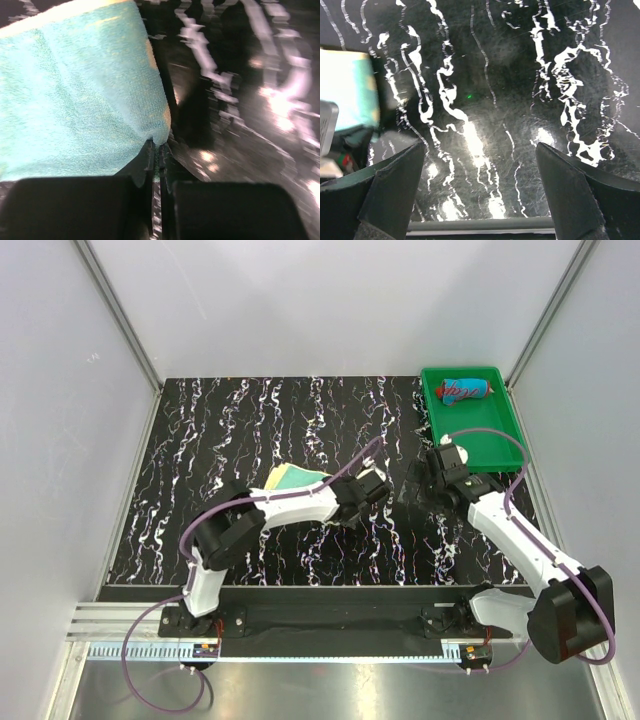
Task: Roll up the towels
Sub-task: Roll the towel
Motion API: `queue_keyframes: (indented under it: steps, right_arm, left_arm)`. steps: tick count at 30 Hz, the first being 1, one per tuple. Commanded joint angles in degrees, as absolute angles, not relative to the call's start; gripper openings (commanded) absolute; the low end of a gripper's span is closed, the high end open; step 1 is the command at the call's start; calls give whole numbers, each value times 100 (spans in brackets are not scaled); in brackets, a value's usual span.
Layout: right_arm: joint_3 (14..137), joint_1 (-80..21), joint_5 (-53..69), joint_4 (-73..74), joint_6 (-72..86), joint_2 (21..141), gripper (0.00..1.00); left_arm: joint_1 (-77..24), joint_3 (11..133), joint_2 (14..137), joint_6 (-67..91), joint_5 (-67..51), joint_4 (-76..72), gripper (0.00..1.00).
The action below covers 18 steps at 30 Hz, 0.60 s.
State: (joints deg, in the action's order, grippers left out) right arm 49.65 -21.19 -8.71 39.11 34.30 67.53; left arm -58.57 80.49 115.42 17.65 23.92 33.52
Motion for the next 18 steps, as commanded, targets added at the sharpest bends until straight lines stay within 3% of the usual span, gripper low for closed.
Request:
queue_keyframes:
  steps: [1,11,18]
  right_arm:
    - [5300,-2074,-660,3894,3349,6645,100]
    - [4729,-2074,1309,2848,3603,6460,94]
    - [4465,-2074,2012,2066,3885,6600,75]
  left_arm:
    - [-5889,7990,10917,2275,1294,3209,0]
    - [-5442,6576,9915,3436,-911,1576,0]
    - [-5036,5713,9519,4051,-1599,739,0]
